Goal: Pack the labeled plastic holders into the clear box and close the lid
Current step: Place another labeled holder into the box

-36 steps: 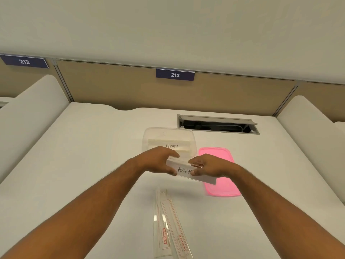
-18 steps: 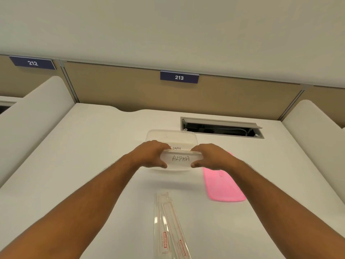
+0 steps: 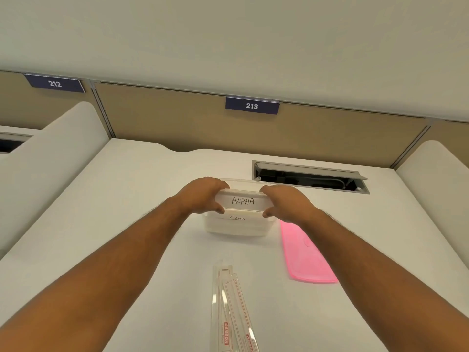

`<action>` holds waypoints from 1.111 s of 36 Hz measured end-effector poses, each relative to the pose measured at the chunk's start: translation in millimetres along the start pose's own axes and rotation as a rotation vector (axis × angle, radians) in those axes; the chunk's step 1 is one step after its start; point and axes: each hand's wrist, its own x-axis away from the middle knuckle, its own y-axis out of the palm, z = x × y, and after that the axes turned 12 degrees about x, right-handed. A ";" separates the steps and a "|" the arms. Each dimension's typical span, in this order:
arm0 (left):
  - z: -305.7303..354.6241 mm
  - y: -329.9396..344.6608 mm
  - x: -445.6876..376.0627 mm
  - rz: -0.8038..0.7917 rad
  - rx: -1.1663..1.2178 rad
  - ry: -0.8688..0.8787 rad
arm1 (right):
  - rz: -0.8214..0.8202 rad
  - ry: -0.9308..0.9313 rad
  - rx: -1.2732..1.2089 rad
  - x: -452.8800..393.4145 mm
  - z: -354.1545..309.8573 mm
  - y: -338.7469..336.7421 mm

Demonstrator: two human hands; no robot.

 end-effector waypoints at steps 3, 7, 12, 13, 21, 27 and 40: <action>-2.9 1.9 -4.5 0.004 -0.030 -0.015 | -0.019 0.005 -0.017 -6.9 0.7 3.3; -9.4 6.5 -8.1 -0.008 -0.028 -0.032 | -0.062 0.006 -0.038 -13.9 0.6 10.4; -14.3 10.9 -14.0 -0.050 -0.054 -0.042 | -0.087 -0.008 -0.065 -21.0 1.3 17.9; -15.3 11.5 -15.3 -0.058 -0.058 -0.042 | -0.091 -0.008 -0.068 -22.3 1.3 19.3; -22.3 19.6 -29.0 -0.132 -0.110 -0.050 | -0.143 0.012 -0.041 -33.4 2.0 31.2; -30.3 30.2 -37.3 -0.205 -0.127 -0.069 | -0.205 0.018 -0.034 -41.6 1.4 43.1; -40.2 44.1 -47.3 -0.294 -0.267 -0.118 | -0.270 -0.079 0.086 -57.9 -5.7 64.6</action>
